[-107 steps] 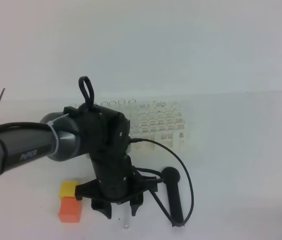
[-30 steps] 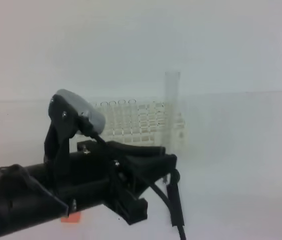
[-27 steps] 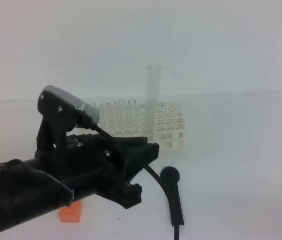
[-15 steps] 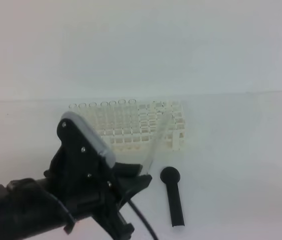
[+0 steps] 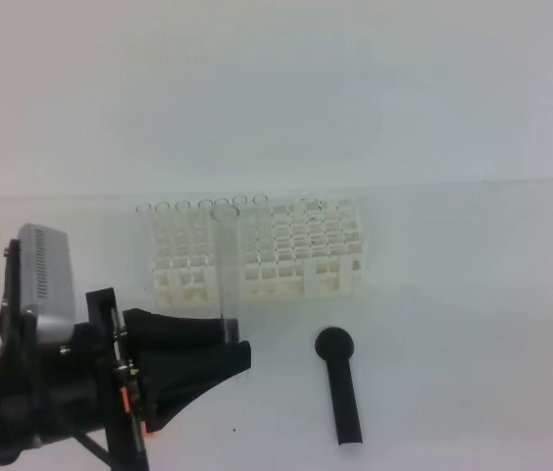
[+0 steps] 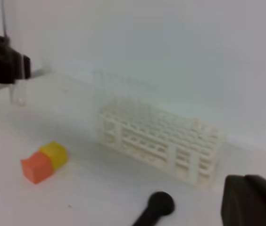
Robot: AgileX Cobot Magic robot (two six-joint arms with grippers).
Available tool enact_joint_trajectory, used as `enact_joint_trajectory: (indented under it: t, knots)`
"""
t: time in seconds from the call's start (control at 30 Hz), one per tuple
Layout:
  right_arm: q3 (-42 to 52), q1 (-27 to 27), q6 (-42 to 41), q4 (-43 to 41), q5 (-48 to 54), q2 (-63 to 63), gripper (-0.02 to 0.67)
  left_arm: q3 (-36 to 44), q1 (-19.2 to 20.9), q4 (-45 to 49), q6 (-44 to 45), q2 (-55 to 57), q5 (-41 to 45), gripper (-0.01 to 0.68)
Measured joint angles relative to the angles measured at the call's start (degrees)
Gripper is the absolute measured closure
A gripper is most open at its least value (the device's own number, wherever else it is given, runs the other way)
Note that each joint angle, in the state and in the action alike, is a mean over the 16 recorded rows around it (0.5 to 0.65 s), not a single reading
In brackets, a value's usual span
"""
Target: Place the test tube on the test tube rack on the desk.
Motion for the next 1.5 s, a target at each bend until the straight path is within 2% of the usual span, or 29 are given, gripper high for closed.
enact_joint_trajectory:
  t: [0.23, 0.43, 0.6, 0.9, 1.5]
  knots:
    - [-0.7, 0.1, -21.7, 17.4, 10.8, 14.3, 0.65, 0.7, 3.0, 2.4, 0.4, 2.7, 7.0, 0.673]
    - [-2.8, 1.6, -30.1, 22.1, 19.5, 23.1, 0.65, 1.0, 2.9, 3.5, 0.1, 5.5, 8.7, 0.673]
    - [-6.0, 4.3, -33.0, 22.5, 22.8, 26.8, 0.649, 1.1, 2.9, 2.5, -0.2, 7.6, 9.2, 0.673]
    - [-11.0, 12.0, -34.9, 23.1, 19.4, 30.0, 0.633, 1.0, 2.9, -0.3, -0.5, 9.7, 9.6, 0.673]
    - [-19.7, 33.5, -37.3, 26.2, 6.5, 49.4, 0.61, 1.0, 2.9, -0.5, -0.5, 9.9, 9.6, 0.673]
